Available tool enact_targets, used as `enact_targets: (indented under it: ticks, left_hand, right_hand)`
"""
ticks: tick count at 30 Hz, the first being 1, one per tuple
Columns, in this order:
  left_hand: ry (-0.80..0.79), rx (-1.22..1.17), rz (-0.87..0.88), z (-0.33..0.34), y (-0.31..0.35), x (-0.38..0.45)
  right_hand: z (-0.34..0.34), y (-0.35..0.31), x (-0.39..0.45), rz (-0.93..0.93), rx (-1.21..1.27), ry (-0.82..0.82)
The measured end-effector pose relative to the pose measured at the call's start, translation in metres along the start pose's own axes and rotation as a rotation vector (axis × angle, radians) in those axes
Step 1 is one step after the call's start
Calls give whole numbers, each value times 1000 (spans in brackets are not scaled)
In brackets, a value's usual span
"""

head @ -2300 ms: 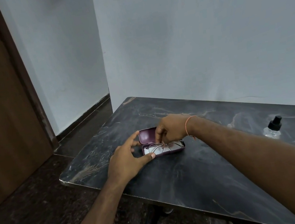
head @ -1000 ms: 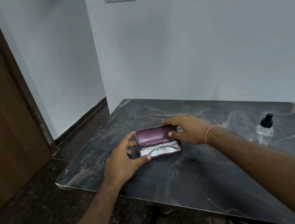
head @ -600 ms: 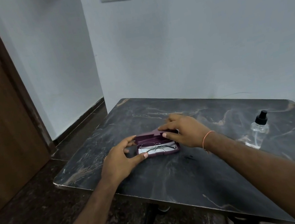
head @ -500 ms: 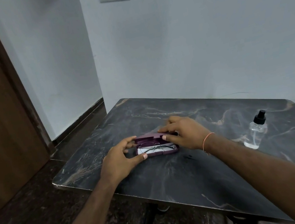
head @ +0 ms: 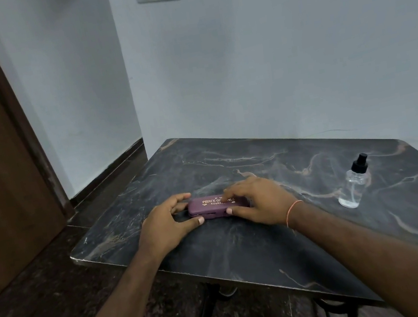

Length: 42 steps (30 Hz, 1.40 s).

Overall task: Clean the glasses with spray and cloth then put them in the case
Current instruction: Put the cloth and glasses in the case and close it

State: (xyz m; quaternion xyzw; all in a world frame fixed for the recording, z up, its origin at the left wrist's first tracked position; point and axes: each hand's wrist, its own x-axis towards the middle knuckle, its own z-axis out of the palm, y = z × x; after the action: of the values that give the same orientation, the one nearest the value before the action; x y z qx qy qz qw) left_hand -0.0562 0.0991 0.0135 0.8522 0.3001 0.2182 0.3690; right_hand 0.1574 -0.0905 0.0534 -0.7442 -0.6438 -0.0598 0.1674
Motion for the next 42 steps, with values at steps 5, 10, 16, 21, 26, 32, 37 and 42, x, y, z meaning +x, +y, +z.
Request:
enact_targets:
  ticks: [5, 10, 16, 21, 26, 32, 37, 42]
  left_hand:
    - [3, -22, 13, 0, 1, -2]
    - [35, -21, 28, -2, 7, -3]
    - [14, -21, 4, -1, 6, -1]
    - [8, -34, -8, -1, 5, 0]
    - [13, -25, -4, -2, 10, -4]
    - [15, -7, -1, -5, 12, -6]
    - [-2, 45, 34, -5, 11, -7]
    - [11, 40, 30, -5, 14, -9]
  right_hand:
    - [2, -4, 3, 9, 29, 30]
    - [5, -2, 2, 16, 56, 53]
    - [3, -5, 0, 8, 51, 58]
    - [1, -8, -3, 17, 46, 58]
    - [6, -10, -6, 33, 57, 75]
    - [4, -7, -4, 61, 27, -12]
    - [-1, -4, -10, 78, 72, -8]
    - [-13, -6, -36, 154, 132, 19]
